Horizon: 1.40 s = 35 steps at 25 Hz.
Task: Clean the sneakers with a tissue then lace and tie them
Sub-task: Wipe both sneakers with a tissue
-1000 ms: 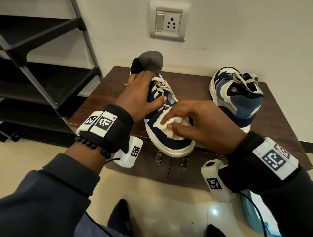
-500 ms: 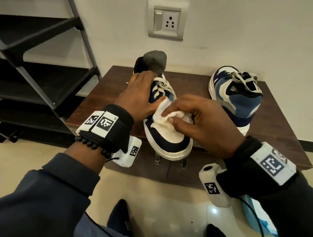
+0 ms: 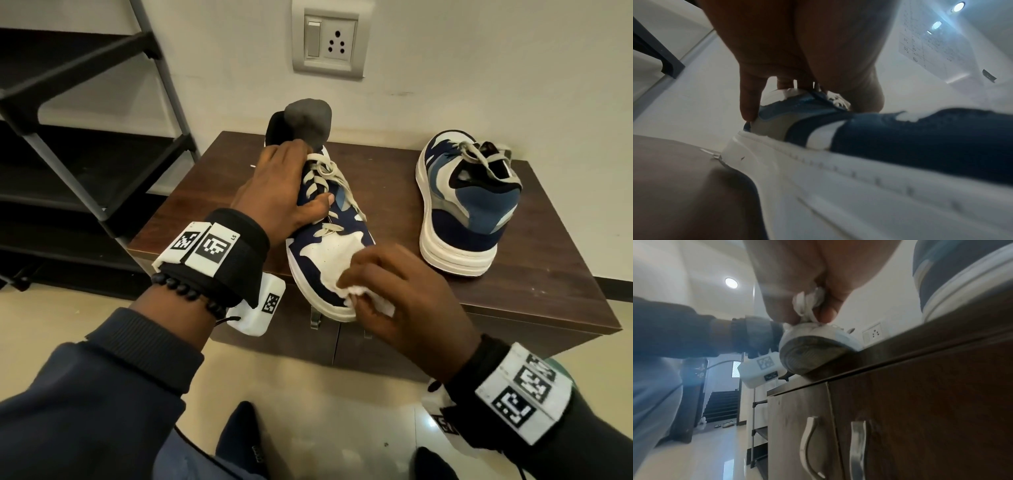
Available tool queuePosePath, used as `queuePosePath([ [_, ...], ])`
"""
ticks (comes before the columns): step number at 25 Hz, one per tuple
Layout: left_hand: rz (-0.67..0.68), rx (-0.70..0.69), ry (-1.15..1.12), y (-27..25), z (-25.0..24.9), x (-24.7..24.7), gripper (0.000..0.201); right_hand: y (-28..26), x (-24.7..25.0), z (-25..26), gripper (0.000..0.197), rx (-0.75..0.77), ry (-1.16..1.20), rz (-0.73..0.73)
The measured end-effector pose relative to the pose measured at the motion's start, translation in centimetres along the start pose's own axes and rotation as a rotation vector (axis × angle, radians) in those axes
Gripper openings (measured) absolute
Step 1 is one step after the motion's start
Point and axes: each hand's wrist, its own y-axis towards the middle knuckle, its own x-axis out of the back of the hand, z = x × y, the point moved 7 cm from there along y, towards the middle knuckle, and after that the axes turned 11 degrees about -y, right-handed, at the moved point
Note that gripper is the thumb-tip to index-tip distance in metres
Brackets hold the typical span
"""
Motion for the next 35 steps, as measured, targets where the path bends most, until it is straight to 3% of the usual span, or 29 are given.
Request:
queuePosePath([
  [5, 0.021, 0.025, -0.035, 0.0, -0.1, -0.1, 0.042, -3.0, 0.4, 0.1, 0.016, 0.087, -0.117, -0.094],
  [7, 0.023, 0.041, -0.037, 0.1, -0.2, -0.1, 0.040, -3.5, 0.5, -0.3, 0.018, 0.029, -0.134, -0.139],
  [11, 0.023, 0.060, -0.041, 0.1, -0.5, -0.2, 0.040, -5.1, -1.2, -0.8, 0.012, -0.006, -0.159, -0.052],
  [15, 0.011, 0.086, -0.039, 0.1, -0.5, -0.3, 0.041, -3.7, 0.8, -2.2, 0.017, -0.170, -0.026, -0.242],
  [31, -0.001, 0.053, -0.016, 0.4, -0.5, -0.7, 0.041, -3.6, 0.3, -2.5, 0.014, -0.228, 0.028, -0.237],
  [35, 0.016, 0.048, -0.027, 0.5, -0.4, -0.6, 0.040, -4.8, -0.7, -2.8, 0.010, -0.315, 0.057, -0.215],
])
